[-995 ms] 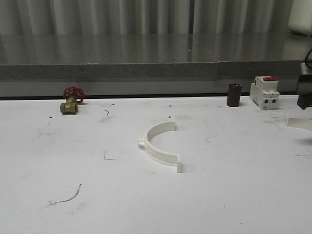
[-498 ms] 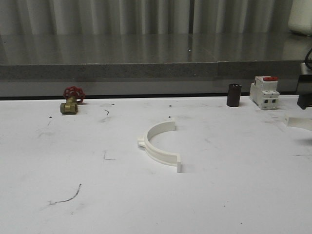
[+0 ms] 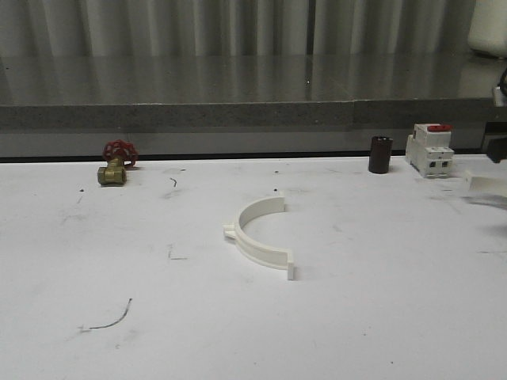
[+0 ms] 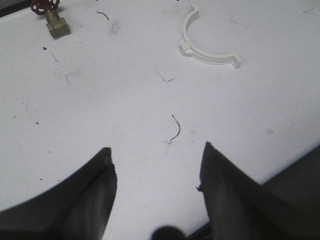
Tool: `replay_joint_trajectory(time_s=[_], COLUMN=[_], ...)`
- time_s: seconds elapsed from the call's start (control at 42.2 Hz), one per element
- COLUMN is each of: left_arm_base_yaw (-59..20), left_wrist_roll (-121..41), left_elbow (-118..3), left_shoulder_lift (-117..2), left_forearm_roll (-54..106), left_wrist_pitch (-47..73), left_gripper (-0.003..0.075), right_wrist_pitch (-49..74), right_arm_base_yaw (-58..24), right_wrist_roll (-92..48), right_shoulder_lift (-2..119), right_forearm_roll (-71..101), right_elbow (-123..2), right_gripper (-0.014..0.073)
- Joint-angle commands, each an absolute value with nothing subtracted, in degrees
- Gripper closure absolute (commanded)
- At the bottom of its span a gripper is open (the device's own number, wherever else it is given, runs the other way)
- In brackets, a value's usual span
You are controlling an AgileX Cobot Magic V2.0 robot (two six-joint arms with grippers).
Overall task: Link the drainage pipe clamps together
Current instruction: 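Lift the clamp half with the right gripper toward the placed half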
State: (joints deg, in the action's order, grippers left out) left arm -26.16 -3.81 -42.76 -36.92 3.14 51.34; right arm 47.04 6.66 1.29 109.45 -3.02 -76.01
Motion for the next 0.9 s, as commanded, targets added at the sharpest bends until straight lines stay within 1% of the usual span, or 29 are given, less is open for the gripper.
replay_joint_trajectory(time_s=[0.0, 0.142, 0.356, 0.498, 0.616, 0.877], left_arm_base_yaw=[-26.58, -26.58, -26.58, -26.58, -26.58, -26.58], left_wrist_roll=[-3.08, -3.08, -3.08, -3.08, -3.08, -3.08], left_elbow=[-44.08, -44.08, -44.08, -44.08, -44.08, -44.08], left_shoulder_lift=[-36.82, -36.82, -36.82, -36.82, -36.82, -36.82], left_forearm_roll=[3.67, 3.67, 3.67, 3.67, 3.67, 3.67], left_wrist_pitch=[47.85, 47.85, 47.85, 47.85, 47.85, 47.85], left_gripper=[0.0358, 0.0358, 0.0358, 0.0358, 0.0358, 0.0358], right_wrist_pitch=[46.45, 47.57, 53.67, 61.47, 64.19, 63.90], right_arm_base_yaw=[6.01, 3.34, -4.25, -9.95, -13.77, -14.68], right_wrist_roll=[0.64, 0.64, 1.29, 3.15, 6.45, 6.92], right_shoulder_lift=[102.99, 97.63, 90.75, 89.13, 88.88, 88.94], right_forearm_roll=[-3.01, -2.22, -2.22, -2.61, -3.13, -0.66], right_elbow=[-77.63, -77.63, -80.73, -85.55, -88.32, -88.60], right_gripper=[0.0412, 0.0412, 0.0412, 0.0412, 0.0412, 0.0412])
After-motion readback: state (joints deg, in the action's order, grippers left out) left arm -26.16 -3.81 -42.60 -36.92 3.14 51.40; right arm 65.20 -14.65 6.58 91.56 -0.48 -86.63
